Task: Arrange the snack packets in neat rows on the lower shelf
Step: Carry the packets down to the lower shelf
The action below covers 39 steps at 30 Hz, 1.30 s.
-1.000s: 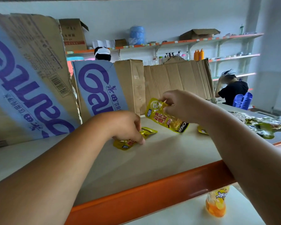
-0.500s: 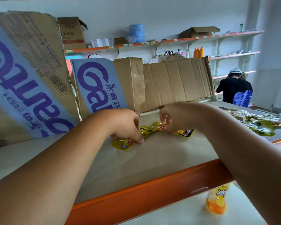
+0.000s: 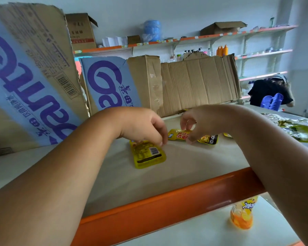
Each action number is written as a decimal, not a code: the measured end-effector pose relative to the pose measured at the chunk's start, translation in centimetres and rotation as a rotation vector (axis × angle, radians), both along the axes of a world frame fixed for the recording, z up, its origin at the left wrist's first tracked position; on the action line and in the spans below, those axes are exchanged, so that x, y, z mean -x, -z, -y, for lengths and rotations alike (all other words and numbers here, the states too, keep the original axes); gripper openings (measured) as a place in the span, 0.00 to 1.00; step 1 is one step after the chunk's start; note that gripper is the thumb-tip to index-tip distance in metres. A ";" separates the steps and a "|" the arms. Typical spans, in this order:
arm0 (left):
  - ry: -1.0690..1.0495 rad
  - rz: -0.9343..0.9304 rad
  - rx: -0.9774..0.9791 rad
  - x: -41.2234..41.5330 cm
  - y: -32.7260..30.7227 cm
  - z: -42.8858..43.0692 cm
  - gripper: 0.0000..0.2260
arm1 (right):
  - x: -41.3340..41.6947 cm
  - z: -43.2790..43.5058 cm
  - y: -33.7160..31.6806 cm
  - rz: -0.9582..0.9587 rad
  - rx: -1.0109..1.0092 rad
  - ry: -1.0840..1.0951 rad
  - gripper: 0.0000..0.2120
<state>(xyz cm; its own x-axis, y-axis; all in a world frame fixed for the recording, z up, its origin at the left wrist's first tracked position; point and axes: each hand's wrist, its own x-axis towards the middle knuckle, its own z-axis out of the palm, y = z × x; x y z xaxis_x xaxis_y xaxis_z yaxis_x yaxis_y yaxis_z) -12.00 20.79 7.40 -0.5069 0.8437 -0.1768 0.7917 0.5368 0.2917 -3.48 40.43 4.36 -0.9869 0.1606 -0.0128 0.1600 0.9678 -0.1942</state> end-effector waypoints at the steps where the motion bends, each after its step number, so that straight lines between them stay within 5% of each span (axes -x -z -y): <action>1: -0.024 -0.012 -0.030 -0.2 0.0 0.0 0.04 | 0.0 0.0 0.0 -0.003 0.003 0.002 0.19; 7: -0.288 -0.184 0.223 -1.1 0.7 -0.4 0.18 | -0.2 0.1 -0.1 0.015 -0.028 0.001 0.18; 16: -0.351 -0.381 0.105 -1.1 0.2 2.9 0.11 | 0.2 3.6 -0.7 0.098 -0.081 0.035 0.21; 20: -0.468 -0.241 -0.055 1.9 -0.4 9.9 0.11 | 0.6 7.7 -0.7 0.091 -0.104 0.038 0.20; 26: -0.644 -0.278 -0.039 5.5 1.9 22.0 0.18 | 2.3 17.7 -0.2 0.052 -0.066 -0.020 0.17; 32: -0.623 -0.275 -0.050 5.3 2.6 32.1 0.04 | 4.3 29.9 -0.1 0.009 -0.114 -0.084 0.22; 35: -0.555 -0.272 -0.021 5.0 3.1 36.9 0.17 | 5.6 36.1 0.2 -0.002 -0.131 -0.106 0.20; 39: -0.522 -0.258 -0.103 5.4 3.3 42.6 0.18 | 7.2 42.6 0.9 -0.039 -0.078 -0.123 0.17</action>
<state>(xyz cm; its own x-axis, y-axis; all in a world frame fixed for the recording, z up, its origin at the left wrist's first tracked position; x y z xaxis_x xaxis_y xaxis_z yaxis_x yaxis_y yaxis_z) -17.42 -21.81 4.10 -0.8754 0.4772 0.0769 0.4825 0.8536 0.1963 -10.71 -2.21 3.48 -0.9987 0.0372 0.0339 0.0329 0.9921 -0.1211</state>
